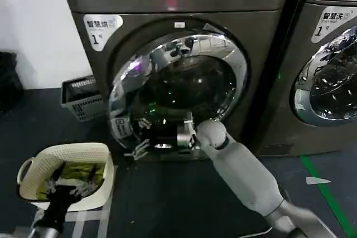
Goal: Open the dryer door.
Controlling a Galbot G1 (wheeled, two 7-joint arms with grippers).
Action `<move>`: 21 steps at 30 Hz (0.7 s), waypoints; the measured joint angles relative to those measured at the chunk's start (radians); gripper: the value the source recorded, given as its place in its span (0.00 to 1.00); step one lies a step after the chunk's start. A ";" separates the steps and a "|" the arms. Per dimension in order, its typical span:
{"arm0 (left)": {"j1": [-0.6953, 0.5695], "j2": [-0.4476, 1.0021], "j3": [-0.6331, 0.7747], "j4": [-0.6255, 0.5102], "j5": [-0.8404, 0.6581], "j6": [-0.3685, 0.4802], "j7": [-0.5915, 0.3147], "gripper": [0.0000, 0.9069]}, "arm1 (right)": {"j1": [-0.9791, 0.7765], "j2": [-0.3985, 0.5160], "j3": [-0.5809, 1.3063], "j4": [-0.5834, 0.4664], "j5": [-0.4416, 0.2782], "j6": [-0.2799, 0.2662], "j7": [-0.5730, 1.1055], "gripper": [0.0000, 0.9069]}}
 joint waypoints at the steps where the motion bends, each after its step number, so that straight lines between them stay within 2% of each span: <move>1: -0.010 0.007 -0.001 0.005 -0.006 -0.001 0.003 1.00 | -0.002 -0.003 0.001 0.001 0.001 0.003 -0.013 1.00; 12: -0.106 0.100 -0.023 0.067 -0.142 0.016 0.085 1.00 | -0.031 -0.025 0.018 0.009 0.004 0.042 -0.099 1.00; 21: -0.161 0.163 -0.014 0.121 -0.173 0.011 0.129 1.00 | -0.037 -0.062 0.024 0.028 0.011 0.091 -0.191 1.00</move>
